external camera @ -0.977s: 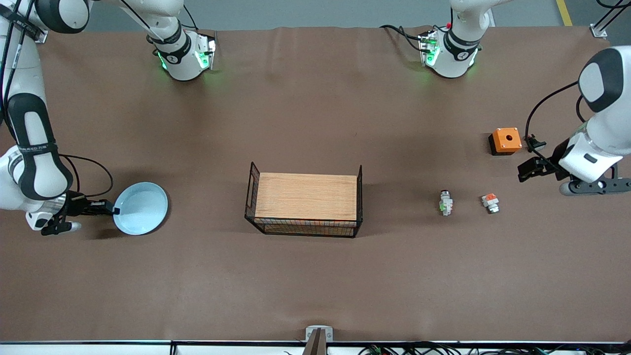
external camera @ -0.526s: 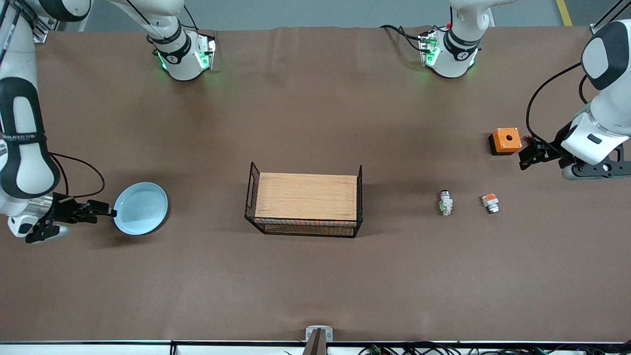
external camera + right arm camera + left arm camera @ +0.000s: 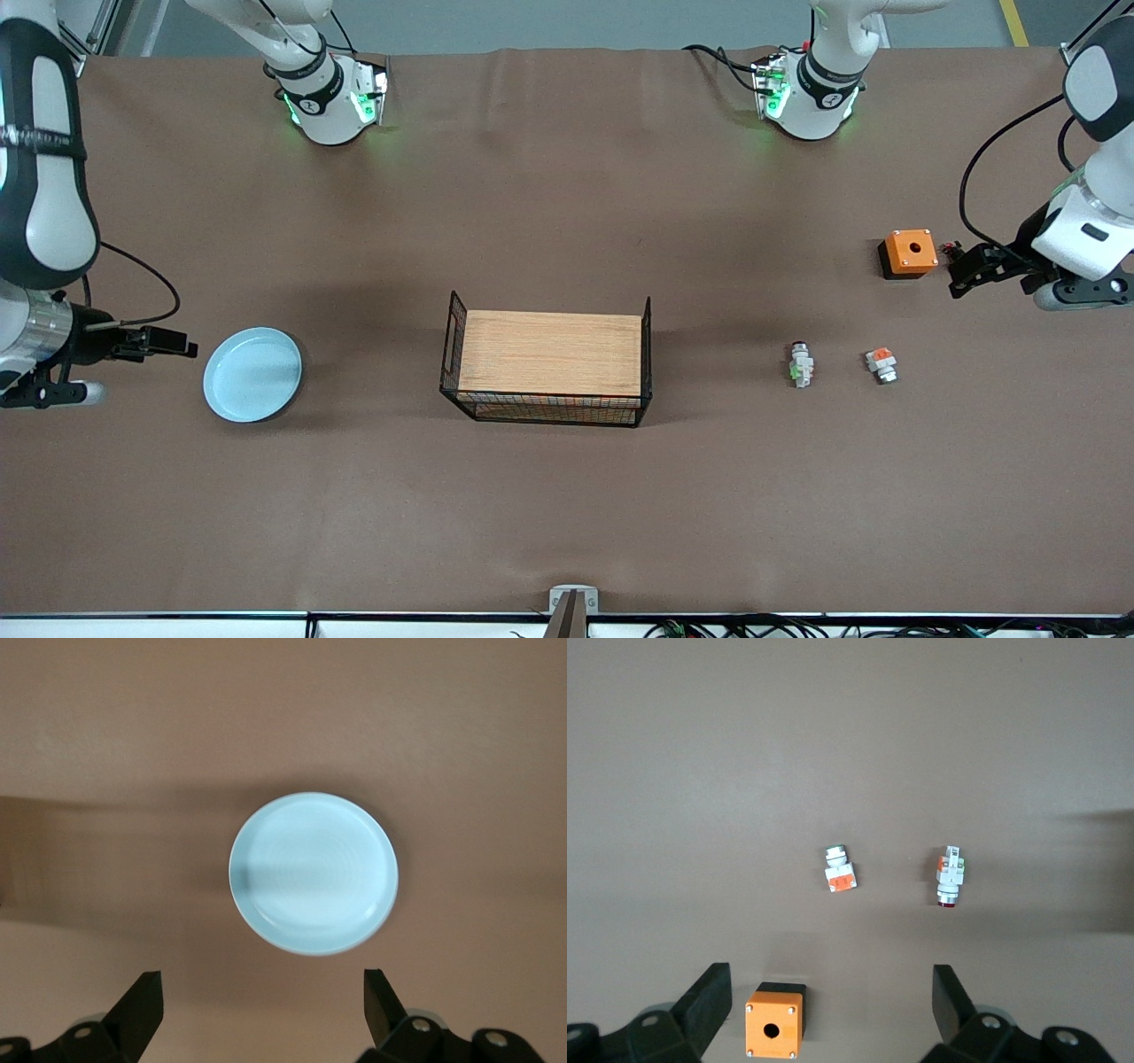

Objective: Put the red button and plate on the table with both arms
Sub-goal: 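Open the right gripper and withdraw it from the plate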

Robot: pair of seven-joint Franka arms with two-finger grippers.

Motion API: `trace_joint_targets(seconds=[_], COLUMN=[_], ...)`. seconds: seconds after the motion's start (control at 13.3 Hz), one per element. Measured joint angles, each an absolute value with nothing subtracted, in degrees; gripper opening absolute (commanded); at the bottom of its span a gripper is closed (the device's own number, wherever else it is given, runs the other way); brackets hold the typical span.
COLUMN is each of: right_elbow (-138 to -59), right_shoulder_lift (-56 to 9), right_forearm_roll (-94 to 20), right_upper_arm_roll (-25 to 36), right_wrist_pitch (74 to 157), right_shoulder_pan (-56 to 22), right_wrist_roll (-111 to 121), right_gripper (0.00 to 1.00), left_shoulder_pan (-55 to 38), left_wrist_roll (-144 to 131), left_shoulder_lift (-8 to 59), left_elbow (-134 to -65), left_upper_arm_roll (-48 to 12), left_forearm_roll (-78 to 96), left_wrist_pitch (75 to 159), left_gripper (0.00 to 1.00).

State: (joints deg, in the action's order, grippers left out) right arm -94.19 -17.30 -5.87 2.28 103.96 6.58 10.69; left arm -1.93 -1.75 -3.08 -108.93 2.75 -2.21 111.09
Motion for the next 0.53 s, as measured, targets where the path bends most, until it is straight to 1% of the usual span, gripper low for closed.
trace_joint_targets(seconds=[0.15, 0.3, 0.53], right_elbow=[-93.14, -91.25, -87.42], right_shoulder_lift=[-13.46, -10.59, -8.80], right_forearm_roll=[-2.72, -2.12, -2.00], right_upper_arm_roll=[2.22, 2.15, 2.14], right_wrist_pitch=[97.97, 92.58, 87.87], right_shoulder_pan=[4.81, 3.60, 3.00], right_wrist_roll=[4.82, 1.61, 0.14], right_gripper=[1.00, 1.00, 1.00], left_shoulder_pan=[-1.93, -1.93, -1.94], left_wrist_roll=[-1.75, -1.75, -1.76], left_shoulder_lift=[-4.26, -4.86, -5.03], left_elbow=[-106.38, -102.61, -98.46], left_upper_arm_roll=[2.77, 2.77, 2.77], left_forearm_roll=[-2.20, -2.20, -2.20], left_wrist_pitch=[106.81, 102.39, 98.94], left_gripper=[1.00, 1.00, 1.00])
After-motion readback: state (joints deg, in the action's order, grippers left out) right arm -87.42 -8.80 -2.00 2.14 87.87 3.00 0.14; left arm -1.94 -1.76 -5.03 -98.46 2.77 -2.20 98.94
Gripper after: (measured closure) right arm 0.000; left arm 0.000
